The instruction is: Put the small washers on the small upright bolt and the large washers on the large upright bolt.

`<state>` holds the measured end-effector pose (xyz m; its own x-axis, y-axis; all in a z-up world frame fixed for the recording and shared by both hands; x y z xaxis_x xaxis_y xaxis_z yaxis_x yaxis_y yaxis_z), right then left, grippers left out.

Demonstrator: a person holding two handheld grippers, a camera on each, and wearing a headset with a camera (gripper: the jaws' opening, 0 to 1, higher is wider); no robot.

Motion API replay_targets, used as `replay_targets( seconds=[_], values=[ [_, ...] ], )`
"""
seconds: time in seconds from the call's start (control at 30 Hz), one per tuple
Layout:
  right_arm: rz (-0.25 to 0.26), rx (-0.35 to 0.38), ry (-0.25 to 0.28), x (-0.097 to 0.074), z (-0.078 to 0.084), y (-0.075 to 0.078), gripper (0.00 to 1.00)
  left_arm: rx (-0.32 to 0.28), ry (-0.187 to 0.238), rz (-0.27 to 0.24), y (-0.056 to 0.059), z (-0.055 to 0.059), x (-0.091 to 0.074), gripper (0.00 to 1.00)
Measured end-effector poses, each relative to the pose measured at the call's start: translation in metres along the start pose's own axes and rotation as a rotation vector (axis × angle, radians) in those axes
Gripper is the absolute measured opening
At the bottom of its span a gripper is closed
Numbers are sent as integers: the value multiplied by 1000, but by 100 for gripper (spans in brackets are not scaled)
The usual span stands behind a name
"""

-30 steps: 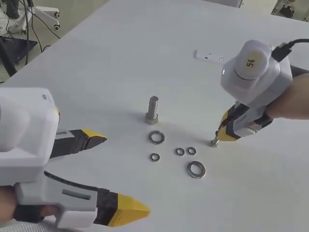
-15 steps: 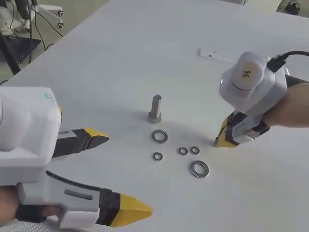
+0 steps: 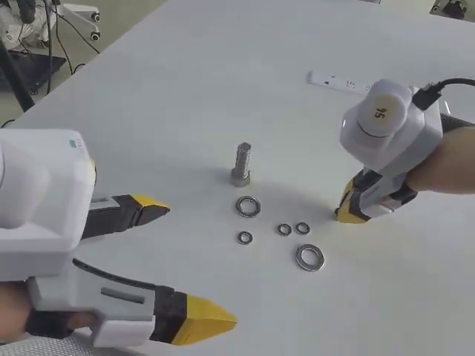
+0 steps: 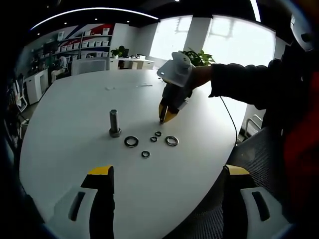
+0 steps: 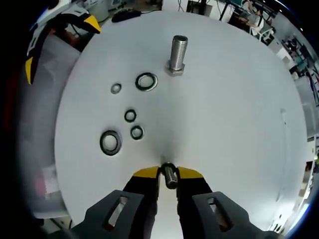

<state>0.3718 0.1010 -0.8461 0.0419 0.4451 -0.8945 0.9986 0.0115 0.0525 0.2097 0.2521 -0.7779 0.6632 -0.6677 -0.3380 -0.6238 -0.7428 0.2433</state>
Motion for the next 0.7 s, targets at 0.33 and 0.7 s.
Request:
replay_targets(
  seconds=[0.33, 0.7],
  values=[
    [7, 2, -17, 3, 5, 1, 15, -3, -1, -1, -1, 1, 0, 90],
    [10, 12, -12, 3, 7, 2, 19, -3, -1, 1, 0, 2, 0, 89]
  ],
)
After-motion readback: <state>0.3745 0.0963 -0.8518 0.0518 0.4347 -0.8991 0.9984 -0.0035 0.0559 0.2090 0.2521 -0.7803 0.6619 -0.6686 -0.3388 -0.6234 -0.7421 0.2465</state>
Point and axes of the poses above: the centre of the closed fingertips' face, and the gripper's own axes: x roughly forward along the fingers, y roughly to its right, z roughly out of its underside, the point moved 2 cm from there along -x, roughly backward along the fingers, and after that the axes turned 13 degrees about y, right-handed, at the moved point
